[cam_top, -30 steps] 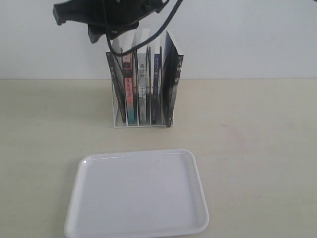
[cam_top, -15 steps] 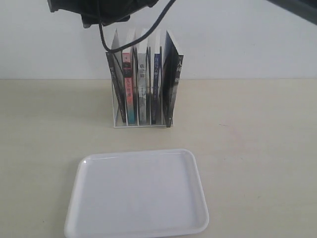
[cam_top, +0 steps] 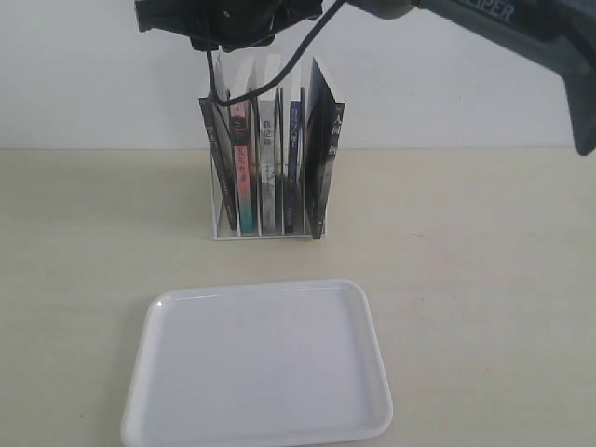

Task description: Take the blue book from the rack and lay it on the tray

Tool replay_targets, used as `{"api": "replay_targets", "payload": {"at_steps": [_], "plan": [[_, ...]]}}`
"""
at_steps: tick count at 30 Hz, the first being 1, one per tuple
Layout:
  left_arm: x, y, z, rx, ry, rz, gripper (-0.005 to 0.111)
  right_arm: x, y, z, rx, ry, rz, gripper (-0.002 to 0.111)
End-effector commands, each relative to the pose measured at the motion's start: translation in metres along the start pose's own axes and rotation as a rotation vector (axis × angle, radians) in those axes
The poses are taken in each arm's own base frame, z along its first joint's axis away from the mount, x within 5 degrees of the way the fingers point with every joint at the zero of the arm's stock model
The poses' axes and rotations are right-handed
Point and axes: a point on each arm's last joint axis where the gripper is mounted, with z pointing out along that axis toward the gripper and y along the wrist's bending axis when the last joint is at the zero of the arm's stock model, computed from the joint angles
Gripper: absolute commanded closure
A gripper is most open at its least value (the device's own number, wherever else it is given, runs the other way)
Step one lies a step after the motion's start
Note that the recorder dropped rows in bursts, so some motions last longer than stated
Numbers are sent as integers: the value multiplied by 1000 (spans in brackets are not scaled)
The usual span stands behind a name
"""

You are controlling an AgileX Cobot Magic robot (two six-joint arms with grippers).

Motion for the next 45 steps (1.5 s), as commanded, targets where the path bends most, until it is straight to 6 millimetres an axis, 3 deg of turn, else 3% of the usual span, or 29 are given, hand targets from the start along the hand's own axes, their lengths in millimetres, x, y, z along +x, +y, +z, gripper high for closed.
{"api": "replay_targets", "payload": {"at_steps": [1,16,22,31,38,45], "plan": [[0,0,0,-1,-6,1,102,3,-13,11,29,18,20,72],[0,0,0,-1,-6,1,102,16,-15,41,37,-13,15,72],[0,0,0,-1,-6,1,102,30,-14,58,47,24,20,72],[0,0,0,-1,-6,1,102,34,-16,62,66,34,9,73],[0,0,0,-1,-6,1,102,34,-16,62,74,40,6,98],[0,0,0,-1,-6,1,102,34,-16,62,74,39,28,100]]}}
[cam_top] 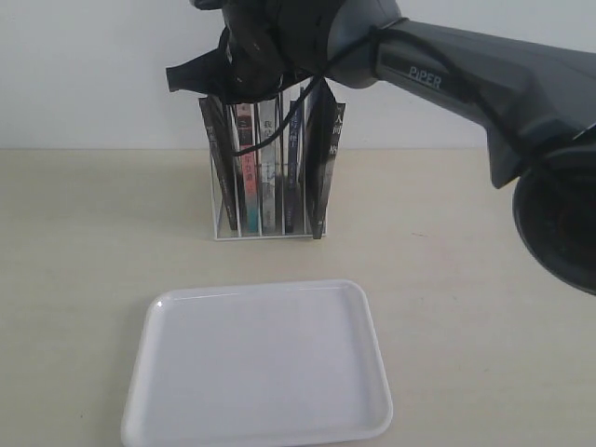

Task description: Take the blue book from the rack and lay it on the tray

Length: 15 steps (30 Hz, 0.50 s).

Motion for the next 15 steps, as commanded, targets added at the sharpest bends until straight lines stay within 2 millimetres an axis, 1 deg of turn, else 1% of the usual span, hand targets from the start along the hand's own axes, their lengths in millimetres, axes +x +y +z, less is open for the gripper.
{"api": "replay_targets", "payload": {"at_steps": [1,6,7,8,13,15], "plan": [[0,0,0,-1,-6,1,102,-1,-2,0,5,-3,14,100],[0,0,0,-1,-6,1,102,1,-4,0,25,26,23,100],[0,0,0,-1,-6,1,102,1,-4,0,26,26,26,102],[0,0,0,-1,-6,1,102,1,-4,0,26,26,26,108],[0,0,0,-1,-6,1,102,1,-4,0,25,22,32,108],[0,0,0,-1,-6,1,102,-2,-4,-3,24,14,32,108]]}}
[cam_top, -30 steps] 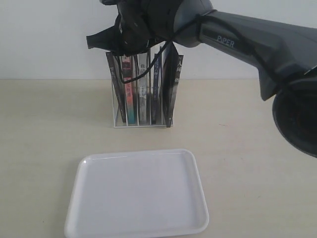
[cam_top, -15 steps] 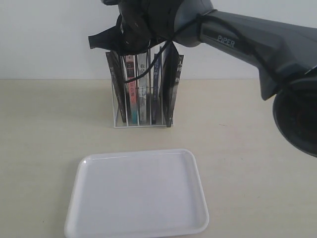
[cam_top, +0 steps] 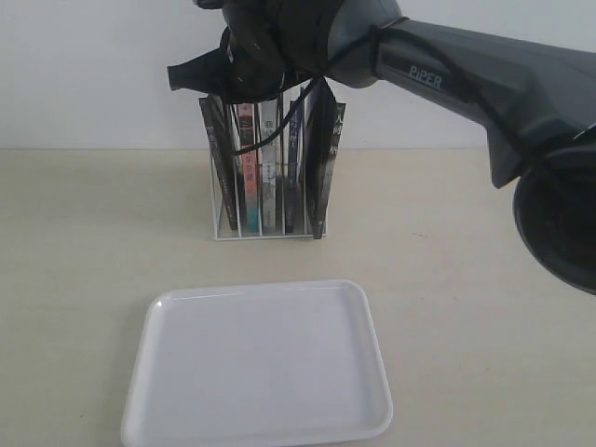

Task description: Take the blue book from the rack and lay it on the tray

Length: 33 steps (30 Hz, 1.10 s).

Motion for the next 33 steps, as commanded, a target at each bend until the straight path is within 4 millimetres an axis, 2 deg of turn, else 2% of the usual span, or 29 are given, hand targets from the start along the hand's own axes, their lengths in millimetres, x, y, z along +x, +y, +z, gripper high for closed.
{"api": "replay_targets", "payload": {"at_steps": [1,11,21,33], "plan": [[0,0,0,-1,-6,1,102,-4,-4,-5,14,2,10,108],[0,0,0,-1,-6,1,102,-28,-7,-35,6,-73,30,108],[0,0,0,-1,-6,1,102,-37,-10,-45,21,-119,3,108],[0,0,0,-1,-6,1,102,-39,-10,-45,29,-147,8,108]]}}
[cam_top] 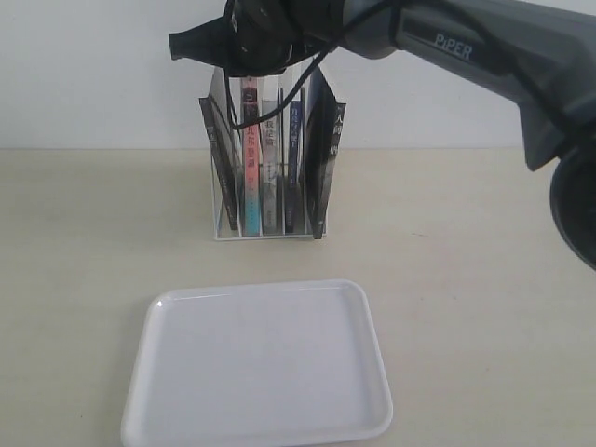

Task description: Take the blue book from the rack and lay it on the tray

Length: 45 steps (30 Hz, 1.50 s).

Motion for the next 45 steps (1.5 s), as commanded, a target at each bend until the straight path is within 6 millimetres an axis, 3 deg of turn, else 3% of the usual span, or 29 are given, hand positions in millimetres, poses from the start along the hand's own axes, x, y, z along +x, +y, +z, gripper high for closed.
{"api": "replay_targets", "payload": {"at_steps": [1,7,27,35,45], "plan": [[0,0,0,-1,-6,1,102,-20,-4,-17,2,-101,-22,108],[0,0,0,-1,-6,1,102,-21,-4,-17,6,-111,-30,108],[0,0,0,-1,-6,1,102,7,1,17,10,-41,-22,108],[0,0,0,-1,-6,1,102,10,2,18,0,-7,-6,81],[0,0,0,-1,-6,1,102,17,-3,18,51,69,-45,79]]}}
